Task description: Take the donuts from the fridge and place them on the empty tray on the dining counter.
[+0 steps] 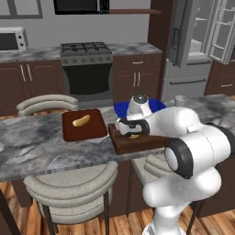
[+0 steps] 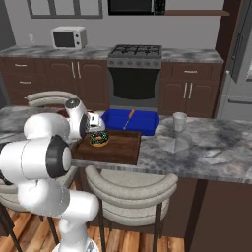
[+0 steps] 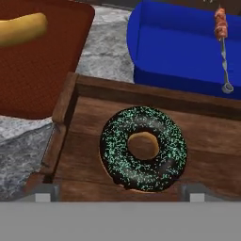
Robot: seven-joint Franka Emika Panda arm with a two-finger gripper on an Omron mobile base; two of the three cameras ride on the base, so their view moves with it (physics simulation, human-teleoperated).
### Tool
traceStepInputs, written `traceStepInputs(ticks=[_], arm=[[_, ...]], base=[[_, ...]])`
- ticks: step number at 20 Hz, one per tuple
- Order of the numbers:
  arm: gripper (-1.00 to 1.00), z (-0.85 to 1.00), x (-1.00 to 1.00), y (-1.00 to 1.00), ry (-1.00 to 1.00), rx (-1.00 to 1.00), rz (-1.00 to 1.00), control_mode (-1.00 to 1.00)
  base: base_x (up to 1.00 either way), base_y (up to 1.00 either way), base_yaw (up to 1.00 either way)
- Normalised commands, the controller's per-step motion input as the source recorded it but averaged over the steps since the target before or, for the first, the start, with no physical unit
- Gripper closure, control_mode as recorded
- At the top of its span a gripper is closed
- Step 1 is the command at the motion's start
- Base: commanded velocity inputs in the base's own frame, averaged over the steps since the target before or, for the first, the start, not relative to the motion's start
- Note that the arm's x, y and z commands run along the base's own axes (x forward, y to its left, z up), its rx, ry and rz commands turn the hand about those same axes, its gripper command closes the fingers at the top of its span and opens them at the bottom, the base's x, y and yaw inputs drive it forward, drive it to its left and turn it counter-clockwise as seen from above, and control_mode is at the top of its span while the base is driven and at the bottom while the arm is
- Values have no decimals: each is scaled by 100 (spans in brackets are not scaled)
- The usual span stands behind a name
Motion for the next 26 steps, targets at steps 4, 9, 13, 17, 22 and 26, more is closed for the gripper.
traceStepInputs(ticks=[4, 9, 13, 17, 22, 26], arm=[[-100, 100, -84, -52, -9, 4, -2, -100], [-100, 100, -100, -23, -19, 1, 0, -100], [-100, 100, -100, -15, -17, 16, 0, -100], [-100, 94, -100, -5, -6, 23, -1, -100], [-100, 90, -100, -8, 0, 28, 0, -100], [-100, 62, -100, -6, 3, 10, 0, -100]], base=[[0, 0, 0], [0, 0, 0], [0, 0, 0], [0, 0, 0], [0, 0, 0], [0, 0, 0]])
